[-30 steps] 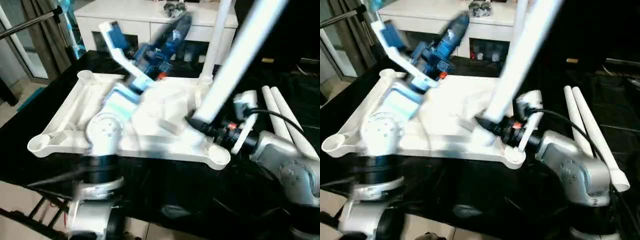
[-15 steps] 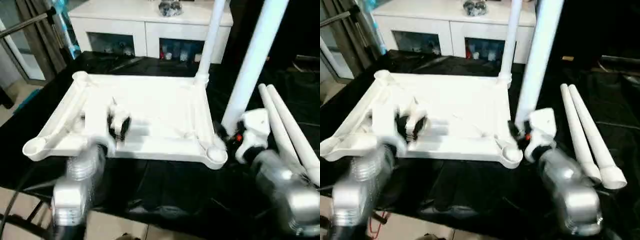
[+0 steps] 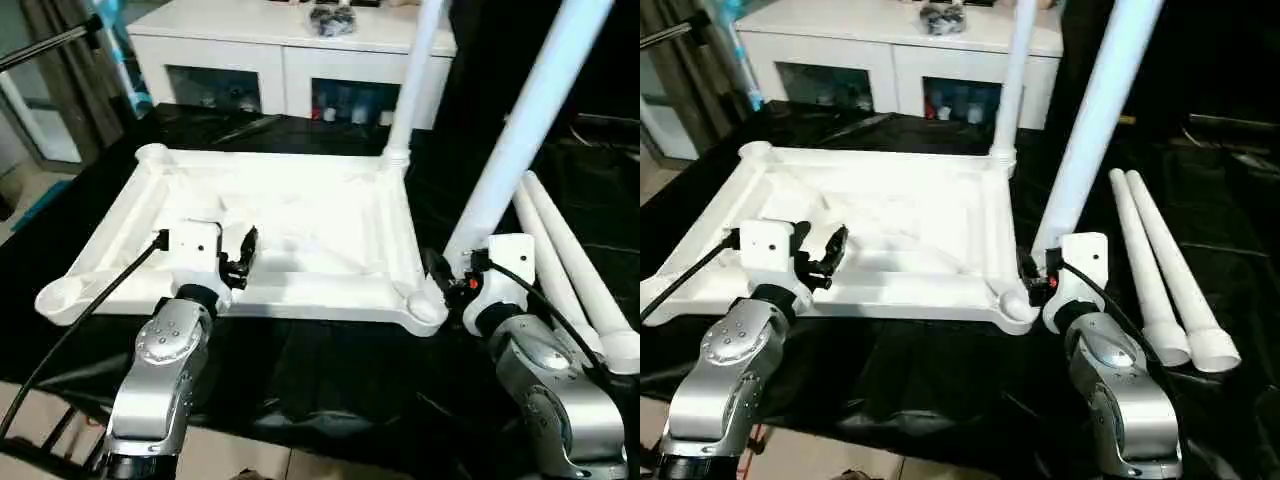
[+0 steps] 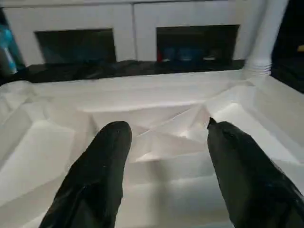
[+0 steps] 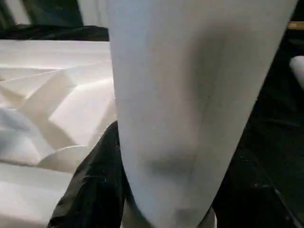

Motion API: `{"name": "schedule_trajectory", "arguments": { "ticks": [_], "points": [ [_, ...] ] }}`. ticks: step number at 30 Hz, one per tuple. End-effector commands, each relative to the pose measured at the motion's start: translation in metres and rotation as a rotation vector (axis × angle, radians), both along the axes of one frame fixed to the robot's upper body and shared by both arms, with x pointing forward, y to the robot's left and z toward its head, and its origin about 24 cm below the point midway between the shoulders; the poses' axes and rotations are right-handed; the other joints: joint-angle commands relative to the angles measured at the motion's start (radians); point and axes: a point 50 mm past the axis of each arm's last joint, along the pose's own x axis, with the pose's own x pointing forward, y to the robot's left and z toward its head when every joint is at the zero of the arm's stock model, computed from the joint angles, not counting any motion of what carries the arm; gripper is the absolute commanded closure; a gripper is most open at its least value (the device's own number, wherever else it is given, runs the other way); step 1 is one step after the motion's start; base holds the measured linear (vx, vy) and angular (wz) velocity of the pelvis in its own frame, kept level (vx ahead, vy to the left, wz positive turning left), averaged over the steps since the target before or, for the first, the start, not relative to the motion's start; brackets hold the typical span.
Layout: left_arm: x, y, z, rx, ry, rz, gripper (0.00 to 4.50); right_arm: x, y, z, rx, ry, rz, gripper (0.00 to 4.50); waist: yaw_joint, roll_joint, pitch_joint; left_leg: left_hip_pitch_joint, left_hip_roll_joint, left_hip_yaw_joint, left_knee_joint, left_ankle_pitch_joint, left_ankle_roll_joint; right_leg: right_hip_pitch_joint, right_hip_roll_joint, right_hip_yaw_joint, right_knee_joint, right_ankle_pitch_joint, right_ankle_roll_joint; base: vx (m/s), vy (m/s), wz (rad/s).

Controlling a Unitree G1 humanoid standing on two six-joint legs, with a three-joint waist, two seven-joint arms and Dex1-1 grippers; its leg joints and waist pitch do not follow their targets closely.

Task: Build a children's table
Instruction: Pick table leg

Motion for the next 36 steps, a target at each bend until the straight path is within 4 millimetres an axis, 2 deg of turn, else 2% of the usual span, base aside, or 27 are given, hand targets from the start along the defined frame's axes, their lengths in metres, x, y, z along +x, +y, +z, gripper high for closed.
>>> {"name": "schedule_trajectory", "arguments": {
  "ticks": [1, 2, 3, 4, 5, 6, 7, 8, 9, 10, 11, 12, 13, 14, 15, 16, 17, 18, 19, 20, 21, 22, 24, 25, 27, 30, 36],
  "points": [
    [0.0, -0.003, 0.003, 0.01, -0.016, -0.018, 1.55, -0.001, -0.008, 0.0, -0.002, -0.012, -0.035, 2.59, -0.025, -0.001, -0.06, 0.043, 0.142, -0.075, -0.124, -0.327, 0.138, 0.0, -0.065, 0.025, -0.024, -0.039, -0.214, 0.005, -0.089, 0.07],
    [0.0, -0.001, 0.004, 0.015, -0.021, -0.016, 1.55, -0.002, -0.008, -0.001, -0.007, -0.005, -0.034, 2.59, -0.029, -0.009, -0.058, 0.032, 0.097, -0.046, -0.099, -0.338, 0.155, 0.002, -0.065, 0.024, -0.054, -0.057, -0.265, 0.009, -0.121, 0.07],
    [0.0, 0.0, 0.004, 0.014, -0.025, -0.014, 1.55, -0.002, -0.008, -0.002, -0.004, 0.007, -0.026, 2.59, -0.029, -0.027, -0.06, 0.022, 0.024, -0.004, -0.046, -0.337, 0.158, 0.009, -0.063, 0.022, -0.095, -0.099, -0.313, 0.004, -0.132, 0.04],
    [0.001, 0.0, 0.004, 0.014, -0.027, -0.013, 1.55, -0.002, -0.008, -0.003, -0.003, 0.014, -0.022, 2.59, -0.01, -0.047, -0.063, -0.01, -0.057, 0.016, 0.073, -0.247, 0.166, 0.044, -0.103, 0.042, -0.14, -0.272, -0.339, 0.004, -0.132, 0.04],
    [0.002, 0.0, 0.005, 0.01, -0.032, -0.01, 1.55, -0.002, -0.006, -0.003, 0.005, 0.023, -0.001, 2.59, -0.006, -0.037, -0.055, -0.043, -0.043, -0.004, 0.087, -0.142, 0.173, 0.06, -0.119, 0.048, -0.151, -0.368, -0.302, -0.01, -0.12, 0.0],
    [0.002, 0.0, 0.005, 0.012, -0.036, -0.01, 1.55, -0.001, -0.005, -0.002, 0.004, 0.021, 0.008, 2.59, -0.006, -0.027, -0.058, -0.046, -0.035, -0.013, 0.067, -0.11, 0.179, 0.06, -0.101, 0.033, -0.15, -0.378, -0.257, -0.02, -0.097, 0.02],
    [0.003, -0.001, 0.006, 0.012, -0.038, -0.012, 1.55, 0.0, -0.004, -0.002, -0.005, 0.025, 0.016, 2.59, -0.02, -0.001, -0.062, -0.021, 0.01, -0.037, 0.006, -0.059, 0.193, 0.036, -0.035, -0.021, -0.144, -0.324, -0.137, -0.02, -0.097, 0.02],
    [0.005, -0.003, 0.006, 0.015, -0.04, -0.014, 1.55, 0.002, -0.004, -0.002, -0.021, 0.03, 0.026, 2.59, -0.034, 0.055, -0.075, 0.044, 0.214, -0.164, -0.084, -0.057, 0.239, 0.005, -0.016, -0.049, -0.025, -0.27, -0.029, -0.029, -0.111, 0.03],
    [0.005, -0.003, 0.006, 0.015, -0.04, -0.014, 1.55, 0.002, -0.004, -0.002, -0.021, 0.03, 0.026, 2.59, -0.043, 0.055, -0.077, 0.055, 0.264, -0.191, -0.104, -0.056, 0.272, -0.012, -0.038, -0.031, 0.053, -0.248, 0.001, -0.038, -0.112, -0.03],
    [0.006, -0.003, 0.006, 0.015, -0.039, -0.013, 1.55, 0.002, -0.004, -0.002, -0.023, 0.031, 0.028, 2.59, -0.052, 0.037, -0.076, 0.068, 0.233, -0.187, -0.088, 0.024, 0.337, -0.059, -0.056, 0.015, 0.117, -0.196, -0.018, -0.038, -0.112, -0.03],
    [0.006, -0.004, 0.006, 0.005, -0.034, -0.013, 1.55, 0.003, -0.004, -0.002, -0.024, 0.032, 0.029, 2.59, -0.034, 0.024, -0.066, 0.043, 0.179, -0.146, -0.063, 0.04, 0.388, -0.052, -0.083, 0.062, 0.082, -0.095, -0.09, -0.04, -0.115, 0.0],
    [0.006, -0.003, 0.006, 0.011, -0.033, -0.013, 1.55, 0.003, -0.004, -0.003, -0.021, 0.051, 0.031, 2.59, -0.033, 0.003, -0.069, 0.022, 0.129, -0.117, -0.035, 0.008, 0.369, -0.032, -0.09, 0.077, 0.051, -0.03, -0.149, -0.064, -0.157, -0.07],
    [0.005, -0.003, 0.007, 0.014, -0.036, -0.018, 1.55, 0.003, -0.005, -0.004, -0.021, 0.064, 0.031, 2.59, 0.021, -0.033, -0.074, -0.05, -0.042, -0.019, 0.077, -0.034, 0.198, 0.035, -0.132, 0.091, -0.054, 0.003, -0.212, -0.064, -0.157, -0.07],
    [0.005, -0.003, 0.007, 0.014, -0.036, -0.018, 1.55, 0.003, -0.005, -0.004, -0.021, 0.064, 0.031, 2.59, 0.034, -0.035, -0.064, -0.04, -0.035, -0.02, 0.068, -0.039, 0.134, 0.024, -0.131, 0.092, -0.069, -0.126, -0.154, -0.094, -0.171, -0.09],
    [0.004, -0.002, 0.006, 0.022, -0.028, -0.022, 1.55, 0.004, -0.005, -0.005, -0.026, 0.068, 0.028, 2.59, 0.034, -0.053, -0.059, -0.041, -0.033, -0.019, 0.06, -0.056, 0.084, 0.027, -0.121, 0.091, -0.074, -0.274, -0.073, -0.095, -0.155, -0.01],
    [0.004, -0.001, 0.004, 0.036, -0.017, -0.026, 1.55, 0.006, -0.005, -0.005, -0.044, 0.068, 0.019, 2.59, 0.042, -0.041, -0.057, -0.037, -0.008, -0.032, 0.024, -0.079, 0.038, 0.035, -0.115, 0.098, -0.071, -0.433, 0.018, -0.095, -0.155, -0.01],
    [0.004, 0.0, 0.004, 0.042, -0.019, -0.024, 1.55, 0.007, -0.005, -0.003, -0.052, 0.053, 0.014, 2.59, 0.044, -0.04, -0.048, -0.031, -0.007, -0.036, 0.007, -0.128, 0.01, 0.028, -0.102, 0.092, -0.078, -0.561, 0.094, -0.09, -0.124, -0.09],
    [0.004, 0.001, 0.004, 0.044, -0.023, -0.023, 1.55, 0.009, -0.005, -0.002, -0.056, 0.043, 0.012, 2.59, 0.048, -0.035, -0.048, -0.027, -0.005, -0.038, 0.006, -0.148, 0.011, 0.025, -0.112, 0.1, -0.083, -0.618, 0.107, -0.082, -0.075, -0.05],
    [0.007, 0.002, 0.005, 0.04, -0.025, -0.004, 1.55, 0.012, -0.002, -0.001, -0.034, 0.039, 0.041, 2.59, 0.054, -0.036, -0.045, -0.019, -0.001, -0.044, 0.018, -0.146, 0.032, 0.019, -0.136, 0.12, -0.099, -0.738, 0.084, -0.082, -0.075, -0.05],
    [0.008, 0.002, 0.005, 0.043, -0.026, -0.004, 1.55, 0.012, -0.002, 0.0, -0.035, 0.036, 0.046, 2.59, 0.054, -0.036, -0.045, -0.019, -0.001, -0.044, 0.018, -0.146, 0.032, 0.019, -0.136, 0.12, -0.099, -0.738, 0.084, -0.069, -0.014, -0.02],
    [0.008, 0.001, 0.005, 0.044, -0.026, -0.004, 1.55, 0.012, -0.002, 0.0, -0.036, 0.035, 0.049, 2.59, 0.056, -0.032, -0.041, -0.021, 0.007, -0.048, 0.0, -0.145, 0.031, 0.019, -0.128, 0.111, -0.098, -0.725, 0.04, -0.052, 0.034, -0.02],
    [0.009, 0.0, 0.005, 0.051, -0.018, -0.014, 1.55, 0.013, -0.001, 0.001, -0.035, 0.029, 0.063, 2.59, 0.056, -0.019, -0.04, -0.009, 0.016, -0.049, -0.02, -0.183, 0.025, 0.012, -0.113, 0.099, -0.093, -0.679, -0.007, -0.052, 0.034, -0.02],
    [0.01, -0.005, 0.005, 0.056, -0.012, -0.05, 1.55, 0.014, 0.0, 0.002, -0.028, 0.029, 0.077, 2.59, 0.055, -0.03, -0.045, 0.005, 0.022, -0.045, -0.036, -0.239, 0.028, 0.018, -0.105, 0.091, -0.086, -0.584, -0.063, -0.034, 0.08, 0.04],
    [0.01, -0.013, 0.006, 0.071, -0.017, -0.176, 1.55, 0.016, 0.0, 0.003, -0.027, 0.025, 0.1, 2.59, 0.05, -0.02, -0.049, 0.024, 0.037, -0.05, -0.057, -0.275, 0.01, 0.007, -0.079, 0.073, -0.07, -0.482, -0.102, -0.033, 0.091, 0.06],
    [0.011, -0.017, 0.003, 0.056, 0.007, -0.247, 1.55, 0.017, 0.0, 0.003, -0.032, 0.023, 0.103, 2.59, 0.034, -0.002, -0.048, 0.035, 0.057, -0.067, -0.084, -0.386, -0.049, 0.005, -0.058, 0.061, -0.056, -0.343, -0.111, -0.02, 0.111, 0.01],
    [0.014, -0.026, -0.003, 0.066, 0.047, -0.416, 1.55, 0.023, -0.002, 0.007, -0.036, 0.013, 0.119, 2.59, 0.028, -0.009, -0.049, 0.042, 0.044, -0.057, -0.092, -0.463, -0.089, 0.006, -0.072, 0.066, -0.062, -0.278, -0.123, -0.003, 0.11, -0.02],
    [0.024, -0.051, -0.007, 0.04, 0.11, -0.784, 1.08, 0.03, -0.01, 0.013, -0.057, -0.001, 0.139, 2.59, 0.026, -0.016, -0.06, 0.023, 0.032, -0.036, -0.085, -0.324, -0.058, 0.018, -0.088, 0.084, -0.065, -0.218, -0.133, 0.006, 0.047, -0.02]
  ]
}}
